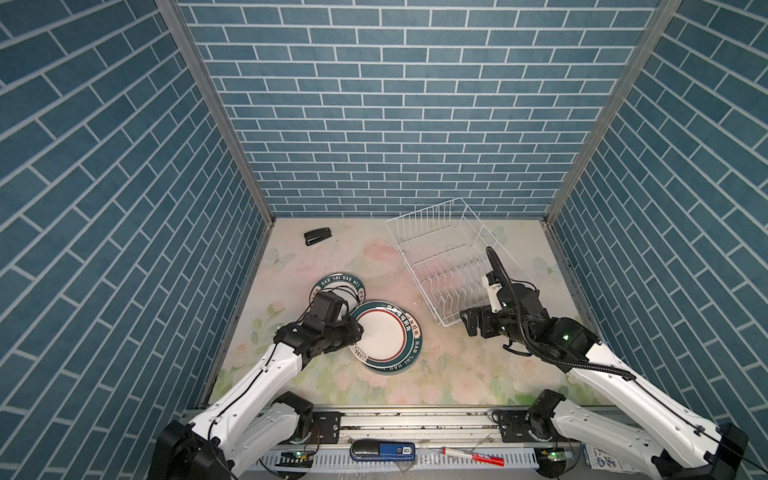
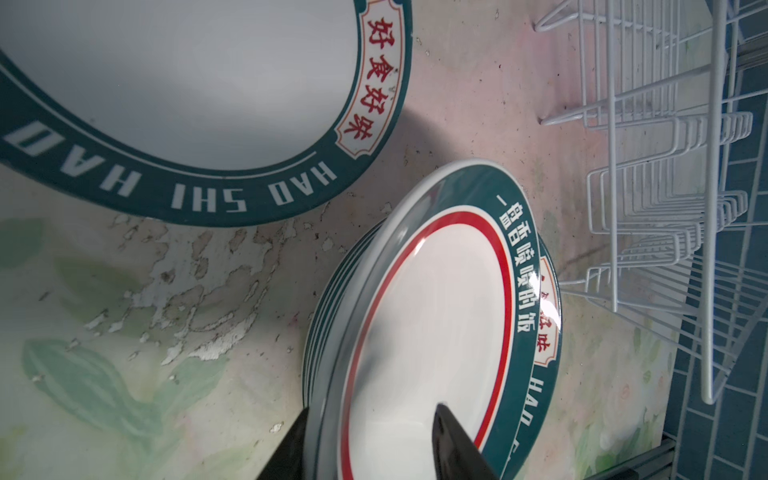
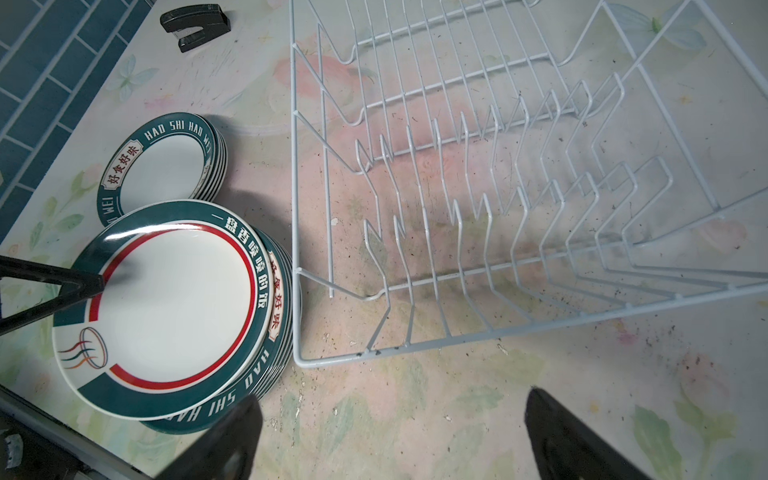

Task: Unload the plates from the dish rack
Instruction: 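Open the left gripper and lift it off the stacked plate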

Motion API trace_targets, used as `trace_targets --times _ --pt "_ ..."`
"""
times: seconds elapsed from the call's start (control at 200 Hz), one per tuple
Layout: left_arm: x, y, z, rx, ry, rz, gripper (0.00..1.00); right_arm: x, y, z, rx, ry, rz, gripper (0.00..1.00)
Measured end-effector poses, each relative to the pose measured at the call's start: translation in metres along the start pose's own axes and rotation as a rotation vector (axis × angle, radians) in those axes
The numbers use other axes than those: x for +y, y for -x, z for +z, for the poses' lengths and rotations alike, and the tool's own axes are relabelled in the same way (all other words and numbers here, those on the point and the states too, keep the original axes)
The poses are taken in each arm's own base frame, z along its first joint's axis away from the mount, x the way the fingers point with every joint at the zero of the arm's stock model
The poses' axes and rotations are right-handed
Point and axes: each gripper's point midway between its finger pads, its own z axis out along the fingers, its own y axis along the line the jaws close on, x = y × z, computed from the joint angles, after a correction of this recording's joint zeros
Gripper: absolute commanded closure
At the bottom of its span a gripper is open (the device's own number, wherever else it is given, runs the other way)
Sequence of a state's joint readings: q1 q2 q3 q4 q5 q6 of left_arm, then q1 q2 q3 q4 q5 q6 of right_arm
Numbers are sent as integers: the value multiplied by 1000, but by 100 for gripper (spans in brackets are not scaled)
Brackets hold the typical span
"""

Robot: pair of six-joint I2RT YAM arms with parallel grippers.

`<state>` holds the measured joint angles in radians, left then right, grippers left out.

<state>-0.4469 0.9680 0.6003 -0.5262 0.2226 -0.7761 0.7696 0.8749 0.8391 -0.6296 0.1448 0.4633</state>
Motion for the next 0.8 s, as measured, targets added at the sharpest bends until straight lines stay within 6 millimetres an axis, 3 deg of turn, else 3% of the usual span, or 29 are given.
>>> trace_targets --times 0.335,0.645,0.8 --pt "4 -13 14 64 63 52 43 -1 -1 -4 -9 3 1 1" --pt "-9 0 6 19 108 125 41 -5 -5 -3 -7 -10 0 1" --pt "-19 18 -13 -74 181 227 26 -20 5 -11 -70 -86 10 1"
